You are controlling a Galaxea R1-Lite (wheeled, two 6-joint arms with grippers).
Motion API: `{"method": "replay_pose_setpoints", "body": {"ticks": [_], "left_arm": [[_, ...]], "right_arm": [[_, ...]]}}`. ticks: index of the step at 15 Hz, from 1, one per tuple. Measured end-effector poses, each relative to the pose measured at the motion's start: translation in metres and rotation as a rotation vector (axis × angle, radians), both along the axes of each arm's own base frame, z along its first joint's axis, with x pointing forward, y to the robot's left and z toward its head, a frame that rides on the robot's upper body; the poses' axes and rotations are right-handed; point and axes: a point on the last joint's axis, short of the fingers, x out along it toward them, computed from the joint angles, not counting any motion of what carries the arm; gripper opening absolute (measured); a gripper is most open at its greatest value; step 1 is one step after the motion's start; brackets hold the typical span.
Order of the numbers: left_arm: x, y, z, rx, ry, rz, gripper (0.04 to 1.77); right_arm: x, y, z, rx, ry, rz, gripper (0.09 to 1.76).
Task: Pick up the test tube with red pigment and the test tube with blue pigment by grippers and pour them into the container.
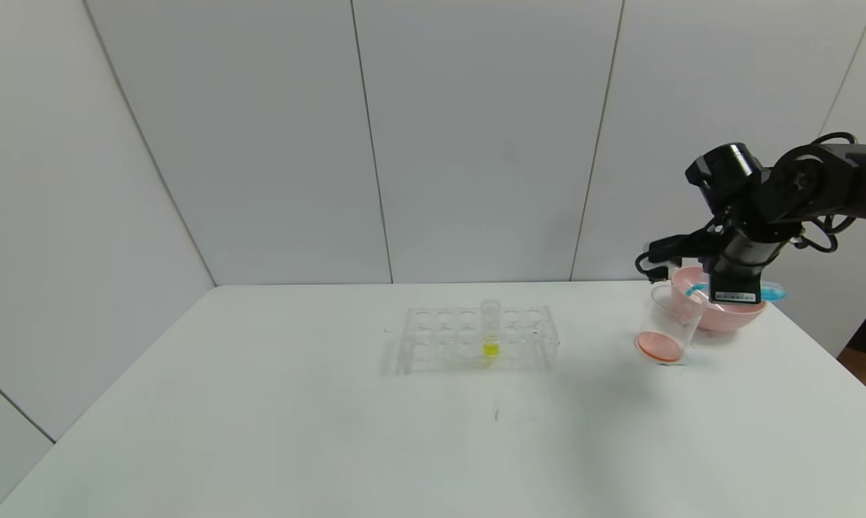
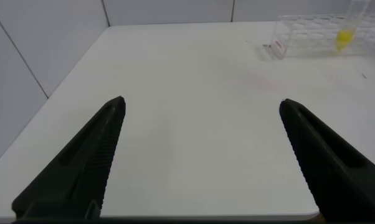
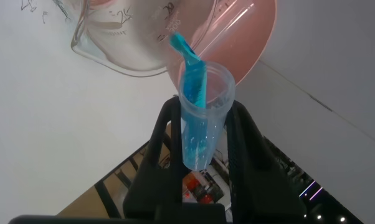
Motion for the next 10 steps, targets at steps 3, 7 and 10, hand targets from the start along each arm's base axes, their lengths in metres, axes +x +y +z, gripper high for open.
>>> {"method": "replay_pose_setpoints", "body": {"ticks": [3, 7, 10], "left_arm": [[0.000, 0.000, 0.000, 0.000, 0.000, 0.000, 1.76], [0.000, 0.000, 0.000, 0.000, 0.000, 0.000, 1.76], [0.000, 0.000, 0.000, 0.000, 0.000, 0.000, 1.76]], "right_arm": [[0.001, 0.004, 0.000, -0.040, -0.005, 0.004, 0.48], [0.002, 0.010, -0.003, -0.092, 0.001, 0.009, 0.48], [0.003, 0.015, -0.004, -0.138, 0.008, 0.007, 0.48]]}}
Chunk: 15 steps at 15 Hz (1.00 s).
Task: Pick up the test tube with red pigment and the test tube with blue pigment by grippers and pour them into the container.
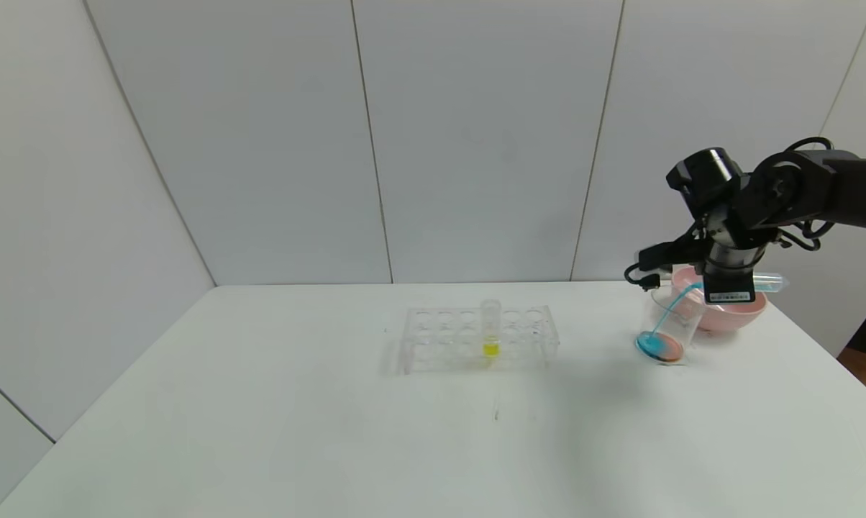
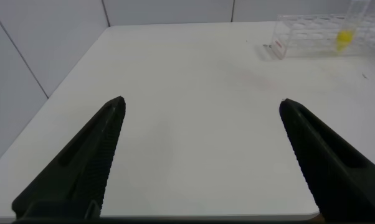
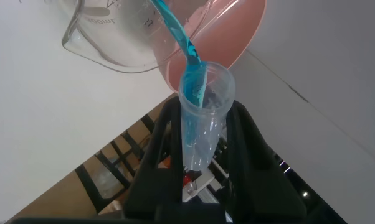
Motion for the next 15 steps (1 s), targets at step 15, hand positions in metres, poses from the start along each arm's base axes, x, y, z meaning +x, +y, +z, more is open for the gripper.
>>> {"method": "replay_pose_setpoints", "body": {"ticks": [15], "left_arm": [[0.000, 0.000, 0.000, 0.000, 0.000, 0.000, 1.76]], "right_arm": [[-0.002, 0.013, 0.001, -0.103, 0.010, 0.020, 0.48]]}}
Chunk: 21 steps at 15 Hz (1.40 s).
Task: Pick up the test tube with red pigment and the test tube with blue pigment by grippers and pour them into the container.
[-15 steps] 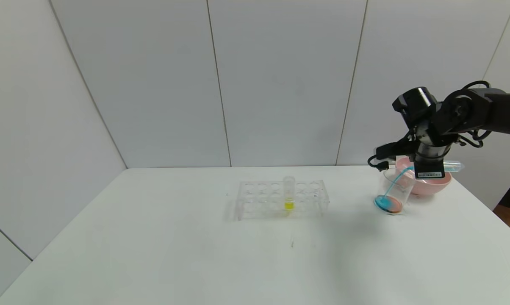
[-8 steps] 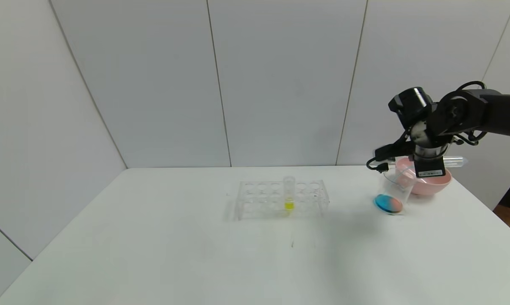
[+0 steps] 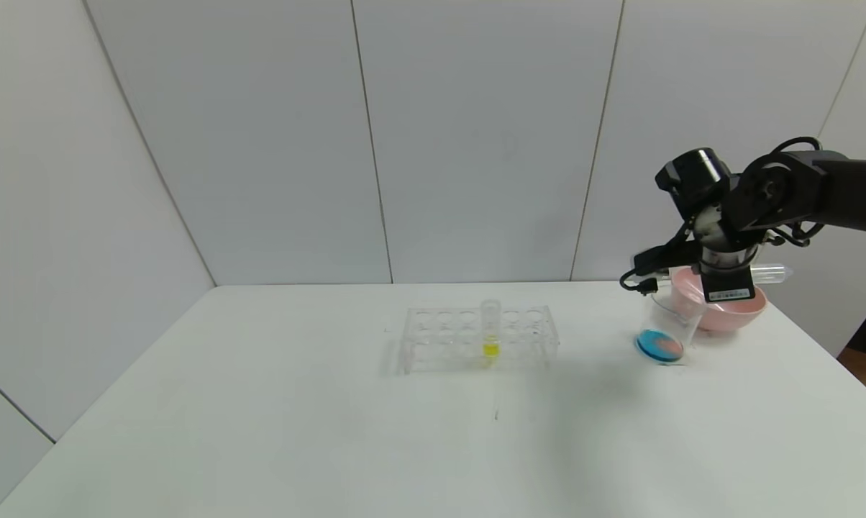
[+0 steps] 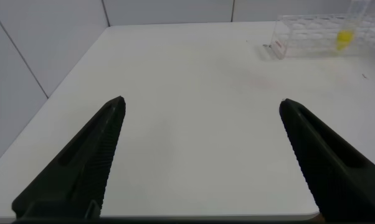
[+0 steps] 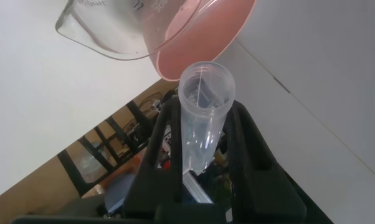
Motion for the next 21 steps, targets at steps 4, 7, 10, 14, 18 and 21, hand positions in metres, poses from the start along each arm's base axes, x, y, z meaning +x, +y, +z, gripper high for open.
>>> {"method": "replay_pose_setpoints", "body": {"ticks": [4, 7, 10, 14, 18, 21], "left_arm": [[0.000, 0.000, 0.000, 0.000, 0.000, 0.000, 1.76], [0.000, 0.000, 0.000, 0.000, 0.000, 0.000, 1.76], [0.000, 0.000, 0.000, 0.000, 0.000, 0.000, 1.76], [0.000, 0.000, 0.000, 0.000, 0.000, 0.000, 1.76], [0.000, 0.000, 0.000, 0.000, 0.000, 0.000, 1.76], [0.000, 0.000, 0.000, 0.000, 0.000, 0.000, 1.76]], "right_arm": [[-0.002, 0.004, 0.000, -0.029, 0.010, -0.004, 0.48], [-0.002, 0.004, 0.000, -0.030, 0.010, -0.003, 0.48], [-0.002, 0.004, 0.000, -0.027, 0.008, -0.005, 0.48], [-0.001, 0.001, 0.003, 0.072, -0.023, 0.002, 0.48], [-0.005, -0.022, 0.014, 0.468, -0.050, 0.061, 0.48], [-0.017, -0.066, 0.033, 0.657, -0.108, -0.003, 0.48]]}}
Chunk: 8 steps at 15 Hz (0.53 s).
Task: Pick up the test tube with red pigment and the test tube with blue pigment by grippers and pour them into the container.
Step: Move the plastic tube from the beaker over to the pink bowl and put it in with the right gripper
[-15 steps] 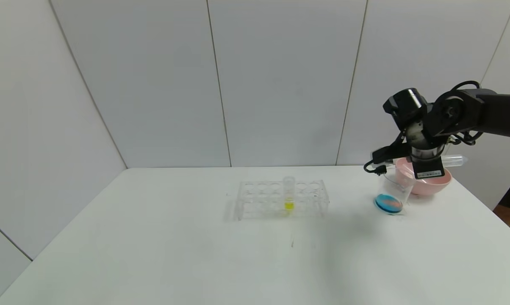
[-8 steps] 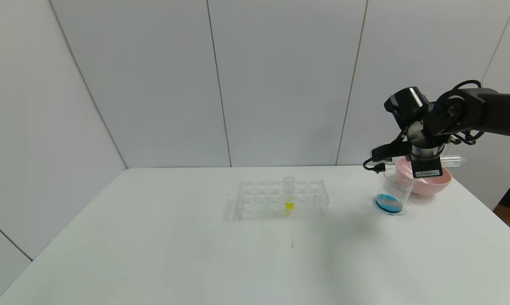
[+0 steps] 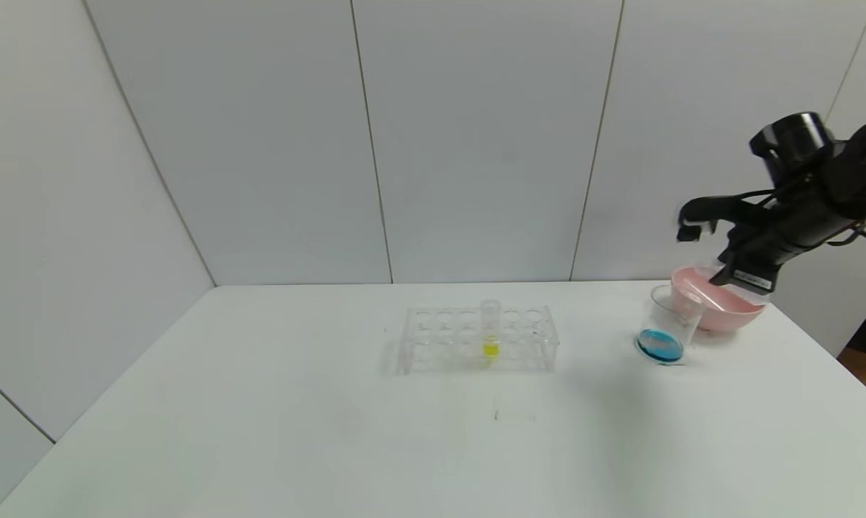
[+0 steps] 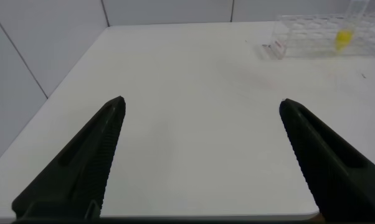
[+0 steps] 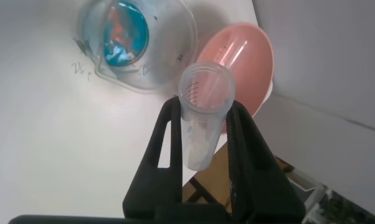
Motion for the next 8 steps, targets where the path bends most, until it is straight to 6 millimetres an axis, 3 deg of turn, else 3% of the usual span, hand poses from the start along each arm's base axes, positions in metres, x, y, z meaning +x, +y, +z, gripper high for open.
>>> {"method": "replay_pose_setpoints", "body": {"ticks": [4, 8], "left_arm": [[0.000, 0.000, 0.000, 0.000, 0.000, 0.000, 1.76], [0.000, 0.000, 0.000, 0.000, 0.000, 0.000, 1.76]], "right_arm": [[-0.032, -0.053, 0.021, 0.306, -0.045, -0.026, 0.48], [-0.059, -0.069, 0.039, 0.679, -0.080, -0.218, 0.48]]}}
